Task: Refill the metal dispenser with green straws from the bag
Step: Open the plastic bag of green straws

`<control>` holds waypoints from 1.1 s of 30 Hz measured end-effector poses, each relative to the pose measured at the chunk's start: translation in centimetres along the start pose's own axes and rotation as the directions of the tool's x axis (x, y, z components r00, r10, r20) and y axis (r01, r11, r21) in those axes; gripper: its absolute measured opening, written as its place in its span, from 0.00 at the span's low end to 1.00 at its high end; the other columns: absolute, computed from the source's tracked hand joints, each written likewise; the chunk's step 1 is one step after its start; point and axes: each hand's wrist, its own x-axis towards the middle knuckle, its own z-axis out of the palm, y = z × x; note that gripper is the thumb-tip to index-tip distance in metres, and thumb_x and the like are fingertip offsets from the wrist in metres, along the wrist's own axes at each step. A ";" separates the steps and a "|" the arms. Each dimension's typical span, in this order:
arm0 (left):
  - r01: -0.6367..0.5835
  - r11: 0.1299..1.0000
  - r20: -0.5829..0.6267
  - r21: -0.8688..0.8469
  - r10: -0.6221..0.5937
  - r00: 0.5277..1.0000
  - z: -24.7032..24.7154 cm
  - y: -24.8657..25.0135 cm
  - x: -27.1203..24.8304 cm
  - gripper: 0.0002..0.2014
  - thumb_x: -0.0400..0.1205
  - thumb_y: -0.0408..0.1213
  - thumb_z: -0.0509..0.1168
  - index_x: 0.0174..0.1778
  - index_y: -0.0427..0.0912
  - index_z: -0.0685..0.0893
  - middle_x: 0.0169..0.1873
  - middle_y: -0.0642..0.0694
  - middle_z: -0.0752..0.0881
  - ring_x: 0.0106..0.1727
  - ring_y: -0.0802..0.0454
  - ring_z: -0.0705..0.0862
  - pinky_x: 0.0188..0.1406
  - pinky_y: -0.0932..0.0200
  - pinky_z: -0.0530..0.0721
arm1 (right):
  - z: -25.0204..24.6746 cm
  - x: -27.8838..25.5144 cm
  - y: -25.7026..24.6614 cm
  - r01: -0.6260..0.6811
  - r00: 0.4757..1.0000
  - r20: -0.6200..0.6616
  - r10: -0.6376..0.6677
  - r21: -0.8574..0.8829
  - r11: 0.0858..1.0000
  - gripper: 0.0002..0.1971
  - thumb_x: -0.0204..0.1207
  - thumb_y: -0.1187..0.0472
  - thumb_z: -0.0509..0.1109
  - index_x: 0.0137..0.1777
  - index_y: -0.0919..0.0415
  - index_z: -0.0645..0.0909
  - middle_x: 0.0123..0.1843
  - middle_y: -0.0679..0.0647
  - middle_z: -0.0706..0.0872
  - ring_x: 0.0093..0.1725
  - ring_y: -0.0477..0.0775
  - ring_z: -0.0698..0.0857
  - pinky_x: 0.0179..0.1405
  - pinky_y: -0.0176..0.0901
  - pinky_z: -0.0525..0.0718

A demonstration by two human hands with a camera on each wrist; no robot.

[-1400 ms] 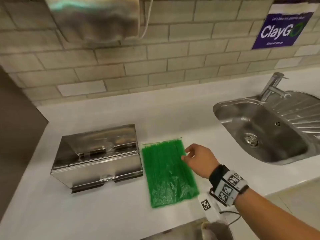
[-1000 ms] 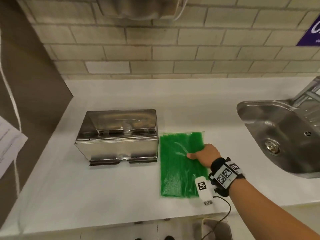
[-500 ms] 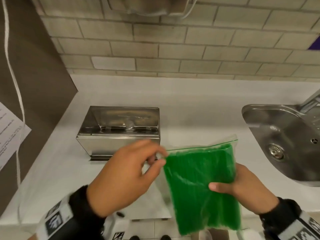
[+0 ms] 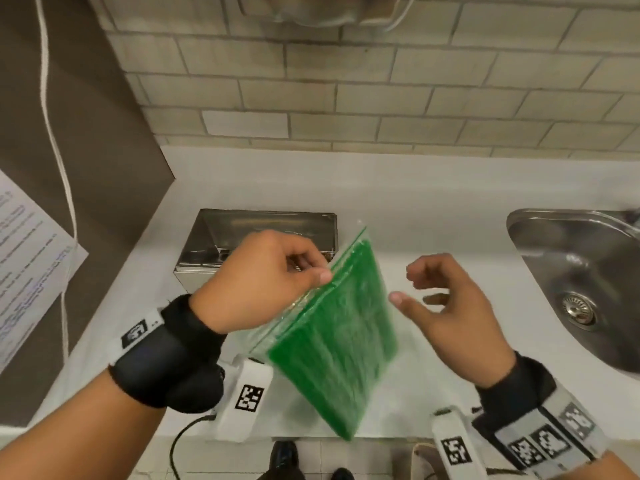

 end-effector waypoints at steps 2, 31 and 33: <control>0.048 0.982 0.030 -0.184 -0.043 0.999 -1.1 -0.2 0.3 0.03 0.77 0.40 0.79 0.41 0.45 0.93 0.26 0.57 0.87 0.23 0.64 0.79 0.28 0.71 0.77 | 0.2 0.5 -2.8 0.004 0.998 0.066 -0.018 0.208 0.978 0.07 0.72 0.63 0.81 0.45 0.59 0.86 0.41 0.50 0.90 0.40 0.50 0.88 0.43 0.37 0.86; 0.166 0.831 0.283 -0.532 -0.010 0.959 -2.3 -3.8 4.9 0.10 0.75 0.26 0.79 0.51 0.30 0.89 0.43 0.28 0.91 0.37 0.44 0.89 0.40 0.56 0.90 | 6.6 5.1 -7.1 -0.379 0.916 0.322 0.240 0.497 0.780 0.07 0.80 0.71 0.69 0.47 0.78 0.86 0.35 0.68 0.87 0.33 0.60 0.86 0.37 0.48 0.89; 0.183 0.823 0.300 -0.538 -0.017 0.954 -2.2 -3.6 5.0 0.08 0.78 0.26 0.77 0.52 0.33 0.90 0.41 0.31 0.91 0.37 0.43 0.90 0.46 0.50 0.90 | 6.3 5.1 -7.0 -0.385 0.915 0.318 0.249 0.500 0.776 0.07 0.80 0.70 0.69 0.46 0.76 0.85 0.35 0.66 0.86 0.33 0.59 0.85 0.37 0.47 0.88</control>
